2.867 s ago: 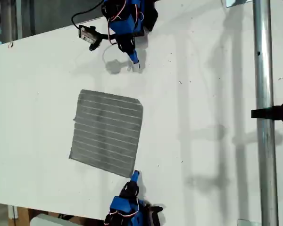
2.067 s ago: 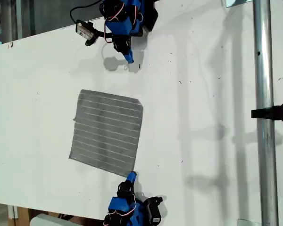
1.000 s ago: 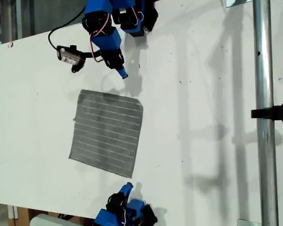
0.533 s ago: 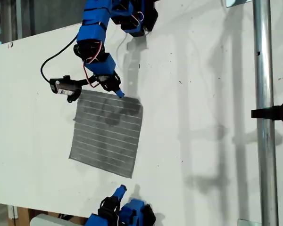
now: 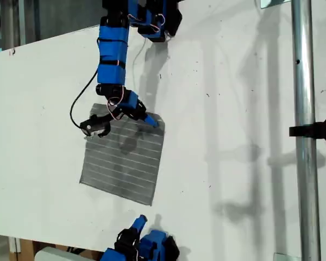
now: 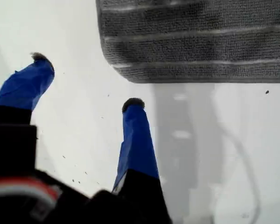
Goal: Grasp corners of a towel and fold twice.
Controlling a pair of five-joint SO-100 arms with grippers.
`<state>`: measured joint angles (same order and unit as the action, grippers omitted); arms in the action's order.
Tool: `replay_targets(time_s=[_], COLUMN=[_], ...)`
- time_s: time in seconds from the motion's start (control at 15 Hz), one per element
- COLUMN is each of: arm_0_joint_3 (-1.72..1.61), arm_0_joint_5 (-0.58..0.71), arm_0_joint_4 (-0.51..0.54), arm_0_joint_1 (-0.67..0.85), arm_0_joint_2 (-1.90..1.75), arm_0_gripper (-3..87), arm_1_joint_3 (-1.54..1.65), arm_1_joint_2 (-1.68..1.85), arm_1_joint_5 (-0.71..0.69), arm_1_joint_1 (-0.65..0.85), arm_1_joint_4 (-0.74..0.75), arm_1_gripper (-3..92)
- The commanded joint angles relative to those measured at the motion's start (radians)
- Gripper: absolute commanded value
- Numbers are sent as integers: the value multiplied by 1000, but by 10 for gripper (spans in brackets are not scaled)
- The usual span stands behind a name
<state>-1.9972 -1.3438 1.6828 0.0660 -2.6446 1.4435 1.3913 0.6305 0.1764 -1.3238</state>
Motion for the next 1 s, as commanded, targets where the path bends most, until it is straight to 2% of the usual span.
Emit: replay_targets(time_s=[0.0, 0.73, 0.8, 0.93], arm_0_joint_3=[3, -3, -3, -6], arm_0_joint_5=[-21, -31, -35, -38], arm_0_joint_4=[-8, -8, -8, -8], arm_0_joint_1=[-14, -12, -15, -17], arm_0_joint_2=[5, 17, 15, 15], arm_0_gripper=[-27, -27, -27, -27], arm_1_joint_3=[-66, -255, -256, -256], arm_1_joint_2=[-126, -370, -387, -411], arm_1_joint_5=[-28, -31, -31, -29], arm_1_joint_1=[21, 15, 12, 11], arm_1_joint_4=[51, 25, 23, 17], arm_1_gripper=[326, 277, 264, 175])
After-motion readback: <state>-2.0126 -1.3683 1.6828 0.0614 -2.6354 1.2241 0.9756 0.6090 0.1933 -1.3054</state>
